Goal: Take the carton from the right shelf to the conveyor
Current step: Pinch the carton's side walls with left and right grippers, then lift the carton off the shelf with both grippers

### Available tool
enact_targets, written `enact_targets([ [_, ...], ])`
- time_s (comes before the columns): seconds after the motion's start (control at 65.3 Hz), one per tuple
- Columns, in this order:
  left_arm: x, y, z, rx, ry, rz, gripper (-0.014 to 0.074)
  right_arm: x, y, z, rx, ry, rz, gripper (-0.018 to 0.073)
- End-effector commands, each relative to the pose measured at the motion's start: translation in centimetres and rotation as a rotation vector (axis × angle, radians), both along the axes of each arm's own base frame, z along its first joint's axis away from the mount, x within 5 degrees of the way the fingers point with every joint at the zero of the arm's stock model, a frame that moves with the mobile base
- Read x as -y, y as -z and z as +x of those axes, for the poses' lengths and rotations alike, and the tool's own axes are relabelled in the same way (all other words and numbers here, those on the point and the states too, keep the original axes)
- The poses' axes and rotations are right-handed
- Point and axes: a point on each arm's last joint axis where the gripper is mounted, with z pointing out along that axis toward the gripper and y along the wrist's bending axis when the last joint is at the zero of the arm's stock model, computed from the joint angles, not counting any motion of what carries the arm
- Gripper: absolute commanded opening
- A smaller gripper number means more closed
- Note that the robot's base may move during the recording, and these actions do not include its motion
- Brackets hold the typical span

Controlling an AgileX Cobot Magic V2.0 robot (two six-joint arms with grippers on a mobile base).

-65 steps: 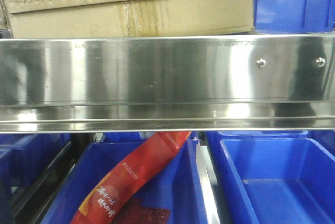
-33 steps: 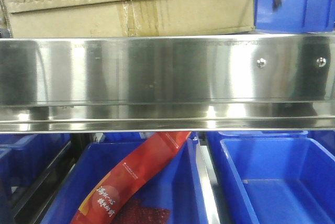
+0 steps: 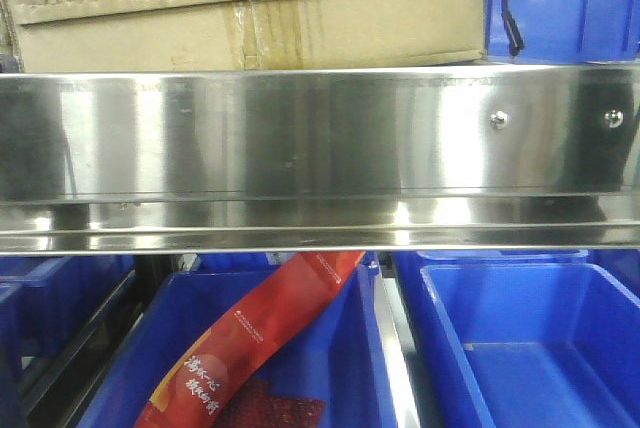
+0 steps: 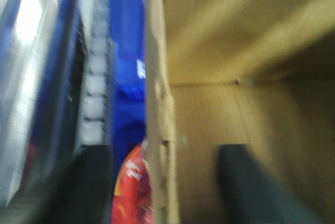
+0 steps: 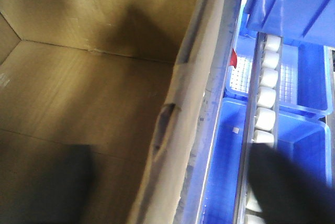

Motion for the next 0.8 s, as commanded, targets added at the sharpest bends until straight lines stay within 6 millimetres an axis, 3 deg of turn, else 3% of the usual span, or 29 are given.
enact_targets([
  [0.0, 0.1, -0.3, -0.1, 0.005, 0.0, -0.018, -0.0003, 0.4, -0.6, 0.0, 0.035, 0.014, -0.006, 0.0085],
  [0.031, 0.1, -0.3, -0.1, -0.004, 0.0, -0.018, -0.004, 0.4, -0.6, 0.0, 0.035, 0.014, -0.006, -0.0011],
  [0.077, 0.1, -0.2, -0.2, -0.011, 0.001, -0.019, -0.0008, 0.4, -0.6, 0.0, 0.034, 0.016, -0.004, -0.0102],
  [0.214, 0.1, -0.1, -0.4, -0.044, 0.005, -0.021, -0.0015, 0.4, -0.6, 0.0, 0.033, 0.019, -0.001, -0.007],
  [0.352, 0.0, -1.6, -1.6, -0.044, 0.008, -0.02, -0.0015, 0.9, -2.1, -1.1, 0.067, 0.019, 0.014, -0.007],
  [0.597, 0.1, -7.7, -7.2, 0.106, 0.032, -0.034, -0.0015, 3.2, -7.7, -6.3, 0.203, 0.025, 0.083, -0.007],
  [0.781, 1.6, -9.2, -10.4, 0.105, 0.082, 0.031, -0.0015, 4.4, -8.6, -9.1, 0.211, 0.025, 0.087, -0.007],
])
